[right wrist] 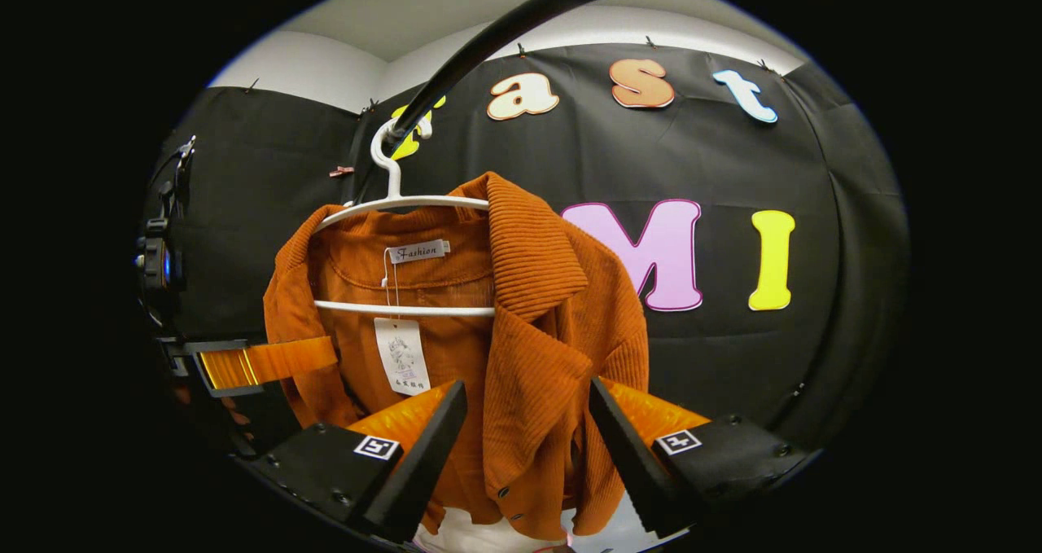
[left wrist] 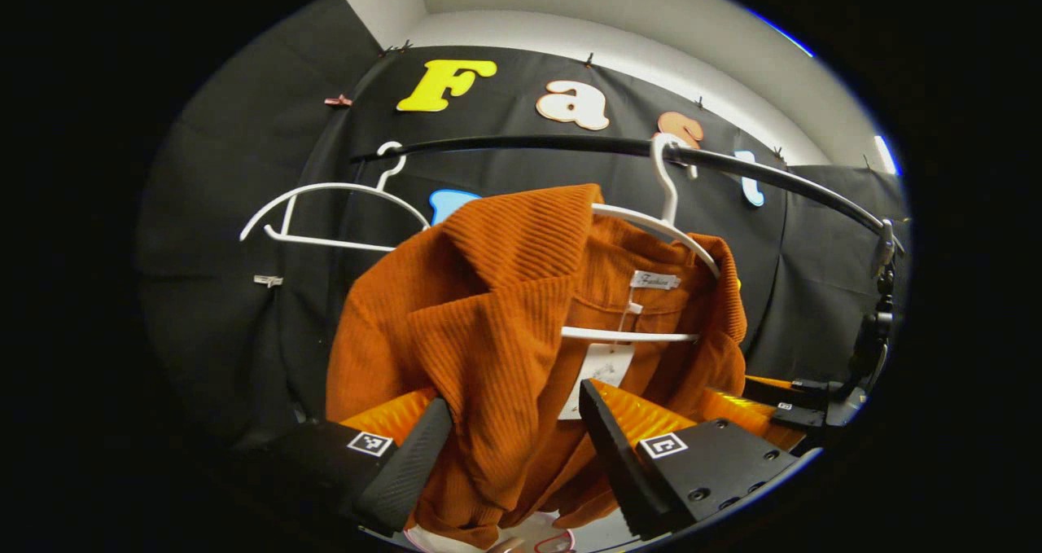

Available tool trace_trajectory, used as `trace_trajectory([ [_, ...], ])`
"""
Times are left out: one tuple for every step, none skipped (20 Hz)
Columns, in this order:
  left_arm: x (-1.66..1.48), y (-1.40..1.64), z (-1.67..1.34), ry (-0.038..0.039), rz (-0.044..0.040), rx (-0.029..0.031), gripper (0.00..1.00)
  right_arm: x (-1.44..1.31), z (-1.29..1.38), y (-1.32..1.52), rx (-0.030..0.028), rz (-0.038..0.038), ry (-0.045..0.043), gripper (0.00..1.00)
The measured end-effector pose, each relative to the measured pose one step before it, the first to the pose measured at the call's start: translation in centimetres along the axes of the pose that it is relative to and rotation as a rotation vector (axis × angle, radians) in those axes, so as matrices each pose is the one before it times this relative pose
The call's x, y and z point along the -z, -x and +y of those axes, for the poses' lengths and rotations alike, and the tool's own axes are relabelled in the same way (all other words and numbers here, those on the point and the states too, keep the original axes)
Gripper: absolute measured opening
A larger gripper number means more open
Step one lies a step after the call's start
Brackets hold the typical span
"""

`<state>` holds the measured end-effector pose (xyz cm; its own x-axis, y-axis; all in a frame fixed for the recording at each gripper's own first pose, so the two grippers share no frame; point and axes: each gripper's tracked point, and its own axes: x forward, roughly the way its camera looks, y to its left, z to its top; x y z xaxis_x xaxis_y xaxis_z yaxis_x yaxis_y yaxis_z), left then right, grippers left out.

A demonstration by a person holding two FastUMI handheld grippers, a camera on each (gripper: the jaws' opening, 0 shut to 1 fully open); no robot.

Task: Grasp the clothes on the hanger with both hands and then place them into the laundry hamper below.

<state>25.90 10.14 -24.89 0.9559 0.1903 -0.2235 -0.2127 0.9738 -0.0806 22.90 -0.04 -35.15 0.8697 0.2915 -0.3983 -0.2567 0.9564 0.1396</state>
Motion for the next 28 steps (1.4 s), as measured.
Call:
trace_trajectory([
  [0.330, -0.519, 0.199, -0.02062, -0.00046, -0.01588, 0.94, 0.139, 0.410, -0.721, -0.01166, -0.00400, -0.00959, 0.98],
  [0.046, -0.426, 0.248, -0.00897, -0.00195, -0.01730, 0.94, 0.238, 0.104, -0.754, -0.00310, -0.00110, -0.01663, 0.98],
  [-0.090, -0.528, 0.134, 0.00306, -0.00421, -0.01284, 0.94, 0.252, -0.240, -0.769, 0.00657, -0.00145, -0.01654, 0.98],
  [-0.251, -0.357, 0.191, 0.00795, -0.00570, -0.01628, 0.94, 0.367, -0.319, -0.906, 0.01135, 0.00695, -0.01408, 0.99],
  [-0.040, -0.277, 0.179, 0.00603, -0.00271, -0.01276, 0.94, 0.427, -0.205, -0.796, 0.00554, 0.01176, -0.01320, 0.99],
  [-0.031, -0.218, 0.124, 0.00128, -0.00194, -0.01281, 0.94, 0.150, -0.346, -0.839, 0.00582, 0.00331, -0.00963, 0.99],
  [0.068, -0.251, 0.141, -0.00273, -0.00090, -0.01091, 0.94, -0.090, -0.430, -0.533, 0.00593, -0.00028, -0.00449, 0.98],
  [-0.107, -0.256, 0.246, -0.00253, -0.00129, -0.00578, 0.92, -0.281, -0.317, -0.637, -0.00102, -0.00470, -0.00101, 0.98],
  [0.101, -0.043, 0.187, 0.00283, 0.00285, -0.00389, 0.88, 0.078, 0.374, -0.532, -0.02711, 0.00282, -0.00332, 0.98],
  [0.045, -0.306, 0.311, 0.00584, 0.00577, -0.00366, 0.78, 0.042, -0.361, -0.394, -0.00333, 0.00498, -0.00007, 0.93],
  [-0.101, 0.136, 0.776, 0.00767, 0.00441, -0.01933, 0.61, -0.225, -1.334, -0.220, 0.01931, -0.00396, 0.00994, 0.65],
  [-0.655, 0.964, 1.305, 0.01121, -0.00802, -0.04647, 0.44, -0.203, -0.877, -0.279, 0.00515, -0.00069, 0.01318, 0.38],
  [0.244, -1.167, 0.130, 0.01194, -0.00395, -0.00254, 0.26, 0.081, -0.357, 0.192, -0.01580, 0.00279, -0.00377, 0.10],
  [-0.121, 0.061, 0.081, 0.00310, 0.00804, -0.00169, 0.09, -0.467, -0.438, -0.067, -0.01134, -0.00352, -0.02495, 0.10],
  [-0.153, 0.843, 0.325, -0.00773, 0.00024, -0.01362, 0.08, -0.606, -0.938, 0.449, 0.00070, -0.01912, -0.03322, 0.14],
  [-0.317, 0.688, 0.516, -0.01314, -0.00687, -0.01459, 0.07, -0.836, -0.938, 0.301, 0.00218, -0.02144, -0.03837, 0.19],
  [-0.442, 0.588, 0.470, -0.01419, -0.00677, -0.01431, 0.07, -0.681, -1.010, 0.389, 0.00601, -0.01827, -0.03064, 0.19],
  [-0.643, 0.649, 0.499, -0.01396, -0.00698, -0.01257, 0.07, -0.828, -0.881, 0.405, 0.00694, -0.01406, -0.01580, 0.19],
  [-0.684, 0.681, 0.690, -0.01401, -0.01112, -0.01504, 0.07, -0.759, -0.688, 0.459, 0.00036, -0.01330, 0.00007, 0.19],
  [-0.778, 0.544, 0.623, -0.01274, -0.00603, -0.01504, 0.07, -0.857, -0.337, 0.358, -0.00217, -0.01405, 0.01340, 0.19],
  [-0.676, 0.423, 0.721, -0.01013, -0.00979, -0.01668, 0.07, -0.852, -0.124, 0.274, -0.00168, -0.01653, 0.01868, 0.19],
  [-0.729, 0.440, 0.510, -0.00302, -0.00606, -0.01056, 0.07, -0.577, -0.153, -0.014, -0.00402, -0.01257, 0.01844, 0.19],
  [-0.479, 0.358, 0.145, 0.00055, -0.00560, -0.00693, 0.07, -0.363, -0.143, 0.105, -0.00462, -0.00495, 0.01238, 0.19],
  [-0.741, 0.338, 0.310, -0.00347, -0.01055, -0.00422, 0.08, -0.162, -0.091, -0.130, -0.01406, 0.00240, -0.00153, 0.19],
  [-0.595, 0.276, 0.327, -0.00855, -0.00617, -0.00535, 0.08, -0.073, -0.002, -0.043, -0.01964, 0.00291, -0.01630, 0.18],
  [-0.612, 0.146, 0.591, -0.01107, -0.00380, -0.00529, 0.07, -0.205, -0.078, 0.180, -0.02589, 0.01044, -0.02761, 0.18],
  [-0.524, 0.040, 0.583, -0.00724, -0.00595, -0.00484, 0.07, 0.205, 0.125, 0.247, -0.02897, 0.01662, -0.01434, 0.18],
  [-0.761, -0.104, 0.514, -0.00528, -0.00806, -0.00380, 0.07, 0.441, 0.486, 0.120, -0.03822, 0.01745, 0.00092, 0.18],
])
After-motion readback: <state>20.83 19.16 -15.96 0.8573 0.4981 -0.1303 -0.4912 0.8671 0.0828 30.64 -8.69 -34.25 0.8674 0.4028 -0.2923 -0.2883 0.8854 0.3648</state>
